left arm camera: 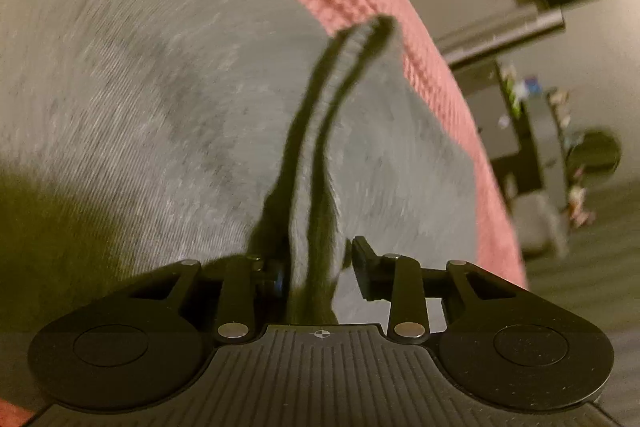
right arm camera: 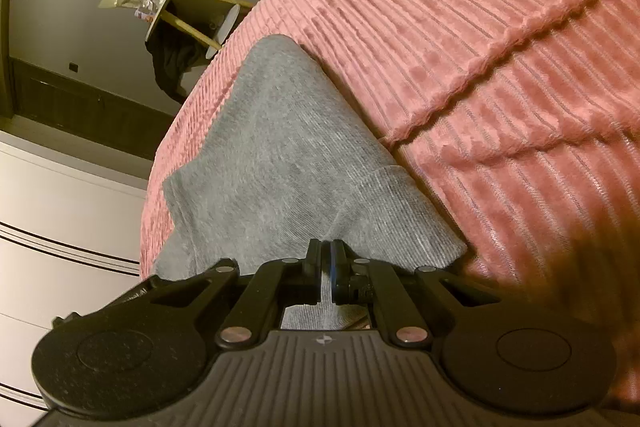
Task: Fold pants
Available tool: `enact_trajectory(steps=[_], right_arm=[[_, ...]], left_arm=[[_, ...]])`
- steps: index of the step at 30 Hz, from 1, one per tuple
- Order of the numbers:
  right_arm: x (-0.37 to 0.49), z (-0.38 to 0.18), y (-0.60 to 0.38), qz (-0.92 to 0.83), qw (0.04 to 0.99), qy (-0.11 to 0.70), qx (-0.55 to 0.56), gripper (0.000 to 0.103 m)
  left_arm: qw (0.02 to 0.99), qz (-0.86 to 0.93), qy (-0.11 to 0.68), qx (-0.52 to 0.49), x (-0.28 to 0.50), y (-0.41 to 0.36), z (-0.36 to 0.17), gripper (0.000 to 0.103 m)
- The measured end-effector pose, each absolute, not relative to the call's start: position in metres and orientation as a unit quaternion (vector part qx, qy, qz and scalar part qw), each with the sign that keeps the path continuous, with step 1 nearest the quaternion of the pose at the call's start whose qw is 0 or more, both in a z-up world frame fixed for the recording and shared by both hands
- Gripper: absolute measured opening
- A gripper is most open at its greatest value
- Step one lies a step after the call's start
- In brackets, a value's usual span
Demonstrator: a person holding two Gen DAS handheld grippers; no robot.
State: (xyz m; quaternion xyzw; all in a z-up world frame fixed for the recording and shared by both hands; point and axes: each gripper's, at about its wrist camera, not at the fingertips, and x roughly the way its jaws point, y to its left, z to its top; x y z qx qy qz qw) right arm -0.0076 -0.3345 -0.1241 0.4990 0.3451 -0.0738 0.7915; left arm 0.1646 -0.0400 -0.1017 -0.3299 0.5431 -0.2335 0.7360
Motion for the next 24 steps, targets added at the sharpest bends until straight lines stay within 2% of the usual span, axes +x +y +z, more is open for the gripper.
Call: enact_trajectory(steps=[3, 7, 8, 9, 11, 12, 16, 19, 21, 24], right_arm=[[-0.008, -0.125, -0.334, -0.072, 0.791, 0.344, 0.501, 0.004], [-0.008, -0.125, -0.335, -0.066, 0.792, 0.341, 0.502, 0.006], [-0.008, -0.124, -0.336, -0.055, 0.792, 0.339, 0.505, 0.013], [-0.008, -0.121, -0.336, -0.041, 0.794, 0.335, 0.506, 0.027], [-0.011, -0.109, -0.331, -0.022, 0.814, 0.322, 0.484, 0.044], [-0.012, -0.100, -0.326, -0.023, 0.830, 0.317, 0.458, 0.044], [-0.008, -0.080, -0.306, -0.016, 0.866, 0.304, 0.396, 0.044], [0.006, -0.080, -0.291, -0.017, 0.873, 0.329, 0.360, 0.034], [0.018, -0.086, -0.281, -0.037, 0.872, 0.365, 0.325, 0.016], [0.033, -0.097, -0.278, -0.055, 0.860, 0.400, 0.312, 0.012]], left_arm=[[0.730, -0.226, 0.540, -0.353, 0.165, -0.038, -0.108, 0.020], [0.743, -0.225, 0.529, -0.344, 0.158, -0.040, -0.101, 0.015], [0.746, -0.221, 0.525, -0.345, 0.157, -0.040, -0.096, 0.014], [0.754, -0.223, 0.517, -0.338, 0.155, -0.040, -0.088, 0.014], [0.770, -0.240, 0.503, -0.310, 0.152, -0.041, -0.073, 0.014], [0.780, -0.248, 0.495, -0.293, 0.151, -0.039, -0.064, 0.014], [0.815, -0.229, 0.469, -0.250, 0.147, -0.011, -0.036, 0.014], [0.850, -0.197, 0.456, -0.176, 0.140, 0.011, -0.029, 0.014], [0.853, -0.185, 0.466, -0.145, 0.137, 0.016, -0.037, 0.017], [0.852, -0.173, 0.470, -0.152, 0.133, 0.020, -0.045, 0.027]])
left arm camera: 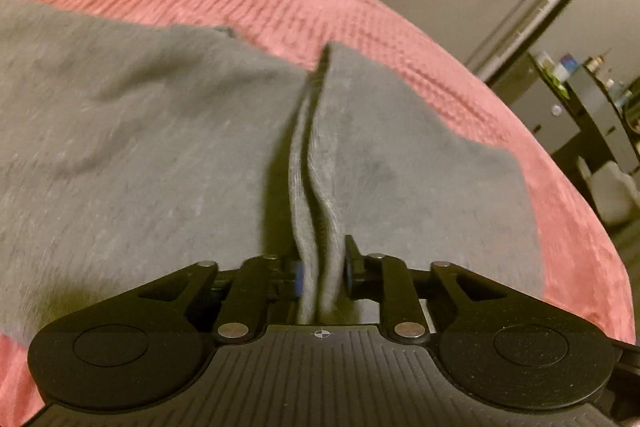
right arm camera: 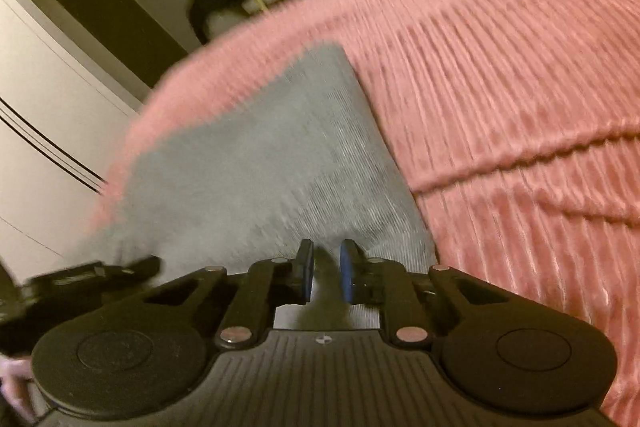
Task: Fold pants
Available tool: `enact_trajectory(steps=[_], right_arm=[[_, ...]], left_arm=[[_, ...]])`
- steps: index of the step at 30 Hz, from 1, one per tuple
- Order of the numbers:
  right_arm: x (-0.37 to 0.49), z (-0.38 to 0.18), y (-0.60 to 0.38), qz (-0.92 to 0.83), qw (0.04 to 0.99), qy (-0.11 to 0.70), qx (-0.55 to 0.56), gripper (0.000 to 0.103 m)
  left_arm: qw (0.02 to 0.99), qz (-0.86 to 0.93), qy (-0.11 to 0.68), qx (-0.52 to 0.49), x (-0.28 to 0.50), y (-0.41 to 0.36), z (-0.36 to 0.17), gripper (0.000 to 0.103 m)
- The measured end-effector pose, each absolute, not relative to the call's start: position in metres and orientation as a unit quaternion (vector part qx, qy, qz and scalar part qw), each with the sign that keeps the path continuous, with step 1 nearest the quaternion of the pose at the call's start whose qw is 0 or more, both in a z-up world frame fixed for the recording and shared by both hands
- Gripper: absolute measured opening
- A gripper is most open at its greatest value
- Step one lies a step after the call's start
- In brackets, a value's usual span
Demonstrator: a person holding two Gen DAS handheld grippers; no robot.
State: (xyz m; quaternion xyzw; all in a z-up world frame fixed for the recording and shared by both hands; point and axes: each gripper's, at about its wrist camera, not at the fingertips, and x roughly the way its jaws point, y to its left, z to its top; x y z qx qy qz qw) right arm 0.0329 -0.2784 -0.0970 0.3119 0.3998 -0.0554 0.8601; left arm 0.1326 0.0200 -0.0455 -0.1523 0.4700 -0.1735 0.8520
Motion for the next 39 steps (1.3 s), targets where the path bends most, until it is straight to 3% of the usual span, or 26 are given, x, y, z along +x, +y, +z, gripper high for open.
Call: enact_trajectory(steps=[6, 7, 9, 11, 17, 22, 27, 36, 39], right_arm=[[0.034, -0.105, -0.284, -0.058, 0.852, 0.394, 0.339, 0.009], [0.034, -0.105, -0.284, -0.058, 0.853, 0.392, 0.339, 0.009], [0.032, -0.106, -0.283, -0.058, 0.853, 0.387, 0.344, 0.009], [0.025, -0.104, -0.284, -0.053, 0.854, 0.378, 0.354, 0.011], [0.009, -0.073, -0.271, -0.045, 0.900, 0.306, 0.309, 0.014], [0.025, -0.088, -0.269, -0.063, 0.887, 0.352, 0.292, 0.015], [0.033, -0.098, -0.271, -0.067, 0.875, 0.377, 0.296, 0.015], [0.044, -0.096, -0.256, -0.084, 0.884, 0.389, 0.243, 0.015], [0.050, -0.093, -0.238, -0.099, 0.893, 0.397, 0.187, 0.015]], left_arm=[[0.839, -0.163, 0.476, -0.205, 0.161, 0.022, -0.052, 0.037], [0.834, -0.163, 0.482, -0.215, 0.166, 0.022, -0.055, 0.037], [0.831, -0.161, 0.483, -0.225, 0.169, 0.023, -0.057, 0.022], [0.837, -0.159, 0.476, -0.220, 0.168, 0.022, -0.054, 0.018], [0.875, -0.149, 0.424, -0.179, 0.149, 0.026, -0.030, 0.016], [0.897, -0.114, 0.409, -0.126, 0.145, 0.037, -0.029, 0.017], [0.893, -0.080, 0.426, -0.126, 0.146, 0.039, -0.051, 0.036], [0.902, -0.032, 0.424, -0.073, 0.132, 0.038, -0.037, 0.069], [0.902, -0.031, 0.425, -0.066, 0.126, 0.038, -0.037, 0.072]])
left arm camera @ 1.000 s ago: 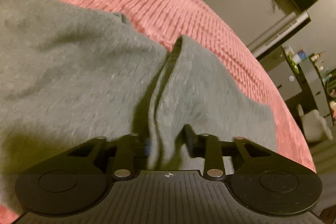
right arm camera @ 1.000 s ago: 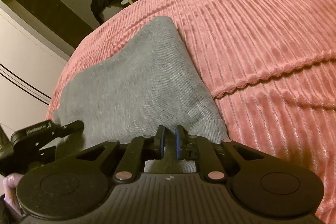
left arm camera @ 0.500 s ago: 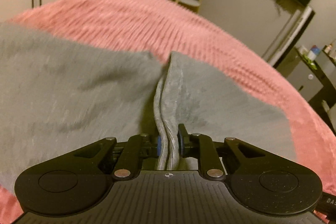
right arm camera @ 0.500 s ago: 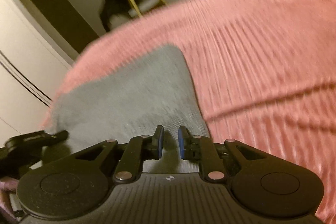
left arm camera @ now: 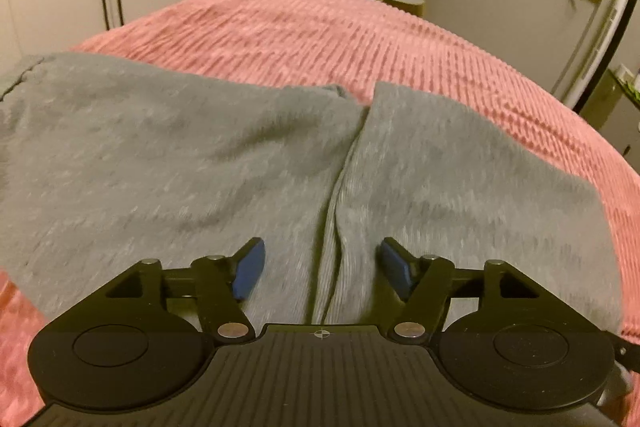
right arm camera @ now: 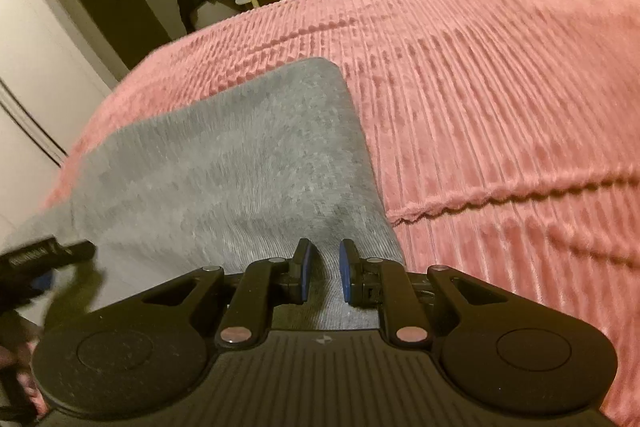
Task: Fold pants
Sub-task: 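Open both grippers and release the sweatpants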
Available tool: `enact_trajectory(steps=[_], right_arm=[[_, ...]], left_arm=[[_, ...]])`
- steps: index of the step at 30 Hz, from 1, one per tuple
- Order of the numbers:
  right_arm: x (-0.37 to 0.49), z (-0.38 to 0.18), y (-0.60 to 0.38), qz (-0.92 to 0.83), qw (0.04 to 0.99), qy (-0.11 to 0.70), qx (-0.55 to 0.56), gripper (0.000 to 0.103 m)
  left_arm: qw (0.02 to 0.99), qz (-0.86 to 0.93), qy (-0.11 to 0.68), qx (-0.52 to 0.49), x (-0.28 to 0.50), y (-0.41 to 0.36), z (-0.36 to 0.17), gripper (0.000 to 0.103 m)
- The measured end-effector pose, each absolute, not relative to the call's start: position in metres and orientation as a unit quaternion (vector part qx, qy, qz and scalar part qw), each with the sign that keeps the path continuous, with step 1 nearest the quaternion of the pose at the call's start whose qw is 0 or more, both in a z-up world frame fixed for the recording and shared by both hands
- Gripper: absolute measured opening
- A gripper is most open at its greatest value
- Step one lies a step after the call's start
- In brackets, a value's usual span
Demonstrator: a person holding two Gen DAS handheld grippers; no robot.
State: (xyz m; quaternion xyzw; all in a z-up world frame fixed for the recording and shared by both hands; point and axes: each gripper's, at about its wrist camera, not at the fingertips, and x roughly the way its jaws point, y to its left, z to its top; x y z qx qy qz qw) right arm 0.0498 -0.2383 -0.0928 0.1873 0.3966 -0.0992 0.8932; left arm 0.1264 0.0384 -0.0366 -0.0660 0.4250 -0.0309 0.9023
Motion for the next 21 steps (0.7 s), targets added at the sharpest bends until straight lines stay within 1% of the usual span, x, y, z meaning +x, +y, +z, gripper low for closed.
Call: enact_trajectory(steps=[5, 11, 13, 15, 17, 19, 20, 21], right_arm=[[0.060, -0.094, -0.210, -0.127, 0.901, 0.403, 0.094, 0.016], [0.061, -0.094, -0.200, -0.137, 0.907, 0.393, 0.064, 0.018], [0.059, -0.092, -0.196, -0.131, 0.912, 0.384, 0.060, 0.026], [0.058, -0.091, -0.189, -0.115, 0.918, 0.376, 0.052, 0.044], [0.058, -0.092, -0.180, -0.090, 0.922, 0.374, 0.039, 0.050], [0.058, -0.094, -0.169, -0.058, 0.925, 0.374, 0.025, 0.054], [0.058, -0.095, -0.164, -0.049, 0.926, 0.374, 0.017, 0.062], [0.058, -0.096, -0.161, -0.045, 0.926, 0.374, 0.013, 0.067]], left_arm=[[0.899, -0.027, 0.432, -0.066, 0.113, 0.044, -0.038, 0.079], [0.903, -0.031, 0.426, -0.053, 0.093, 0.051, -0.039, 0.087], [0.906, -0.029, 0.420, -0.048, 0.084, 0.053, -0.040, 0.088], [0.907, -0.030, 0.417, -0.053, 0.078, 0.054, -0.040, 0.088], [0.907, -0.037, 0.415, -0.069, 0.073, 0.058, -0.039, 0.088], [0.904, -0.044, 0.415, -0.087, 0.071, 0.063, -0.038, 0.088], [0.903, -0.047, 0.415, -0.097, 0.070, 0.065, -0.037, 0.088], [0.903, -0.047, 0.415, -0.105, 0.069, 0.069, -0.037, 0.088]])
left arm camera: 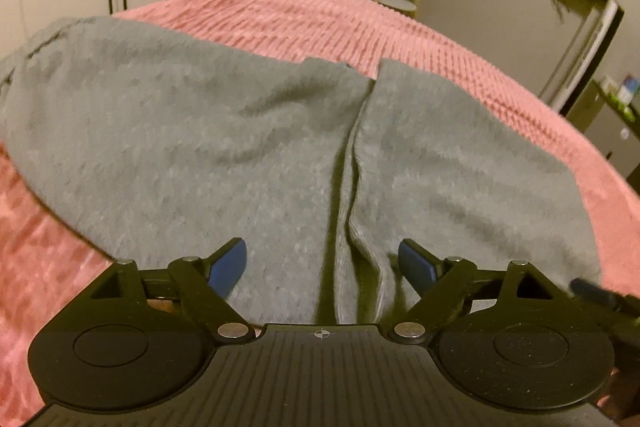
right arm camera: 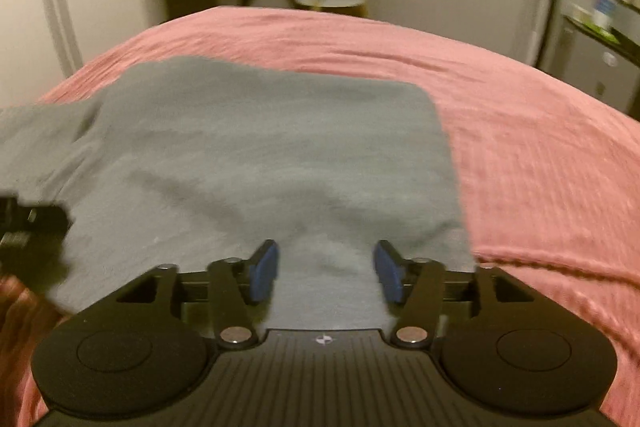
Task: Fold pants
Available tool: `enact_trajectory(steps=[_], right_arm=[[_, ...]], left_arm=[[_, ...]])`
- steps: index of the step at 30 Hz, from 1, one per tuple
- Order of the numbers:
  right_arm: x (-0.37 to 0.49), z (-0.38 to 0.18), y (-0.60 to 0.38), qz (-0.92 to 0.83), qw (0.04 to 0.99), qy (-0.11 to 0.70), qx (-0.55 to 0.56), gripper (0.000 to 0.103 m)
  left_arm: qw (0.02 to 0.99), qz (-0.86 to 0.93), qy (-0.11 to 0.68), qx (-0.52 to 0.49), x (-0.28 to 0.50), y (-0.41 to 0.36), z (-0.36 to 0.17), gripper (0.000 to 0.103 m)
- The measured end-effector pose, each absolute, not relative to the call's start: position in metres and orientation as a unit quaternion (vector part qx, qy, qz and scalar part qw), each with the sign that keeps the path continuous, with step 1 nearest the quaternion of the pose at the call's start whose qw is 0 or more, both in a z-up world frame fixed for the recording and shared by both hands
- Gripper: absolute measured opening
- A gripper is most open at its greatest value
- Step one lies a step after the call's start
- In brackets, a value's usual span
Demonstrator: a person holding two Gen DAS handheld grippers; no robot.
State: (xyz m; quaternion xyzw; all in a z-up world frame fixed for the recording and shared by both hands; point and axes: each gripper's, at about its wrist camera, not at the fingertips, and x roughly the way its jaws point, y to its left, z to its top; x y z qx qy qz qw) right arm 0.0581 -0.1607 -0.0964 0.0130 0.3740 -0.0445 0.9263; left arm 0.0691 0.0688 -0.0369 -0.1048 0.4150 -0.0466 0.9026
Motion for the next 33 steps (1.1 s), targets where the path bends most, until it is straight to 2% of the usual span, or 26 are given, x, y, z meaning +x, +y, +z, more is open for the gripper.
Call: enact_trajectory(steps=[4, 7, 17, 19, 21, 24, 26, 27, 33], right_arm=[[0.058, -0.097, -0.167, -0.036, 0.927, 0.371, 0.041, 0.072], [0.057, -0.095, -0.180, -0.024, 0.927, 0.364, 0.091, 0.076], [0.061, -0.100, -0.183, -0.004, 0.927, 0.354, 0.122, 0.091], [0.062, -0.101, -0.185, -0.002, 0.927, 0.353, 0.125, 0.093], [0.063, -0.102, -0.186, -0.002, 0.927, 0.352, 0.130, 0.093], [0.062, -0.102, -0.186, -0.003, 0.928, 0.350, 0.132, 0.093], [0.063, -0.102, -0.186, -0.004, 0.928, 0.349, 0.132, 0.093], [0.063, -0.102, -0.186, -0.005, 0.928, 0.349, 0.132, 0.093], [0.064, -0.103, -0.185, -0.005, 0.928, 0.349, 0.130, 0.095]], left_arm=[[0.898, -0.010, 0.405, -0.170, 0.072, 0.102, -0.031, 0.088], [0.895, 0.044, 0.373, -0.241, 0.071, 0.149, -0.022, 0.097], [0.853, 0.145, 0.312, -0.394, 0.057, 0.301, -0.038, 0.099], [0.836, 0.136, 0.309, -0.432, 0.060, 0.313, -0.048, 0.097], [0.821, 0.118, 0.306, -0.466, 0.067, 0.323, -0.059, 0.086], [0.815, 0.104, 0.315, -0.475, 0.078, 0.330, -0.071, 0.078], [0.809, 0.093, 0.319, -0.485, 0.087, 0.333, -0.077, 0.065], [0.806, 0.085, 0.315, -0.493, 0.087, 0.335, -0.080, 0.062], [0.786, 0.081, 0.308, -0.531, 0.098, 0.352, -0.100, 0.063]])
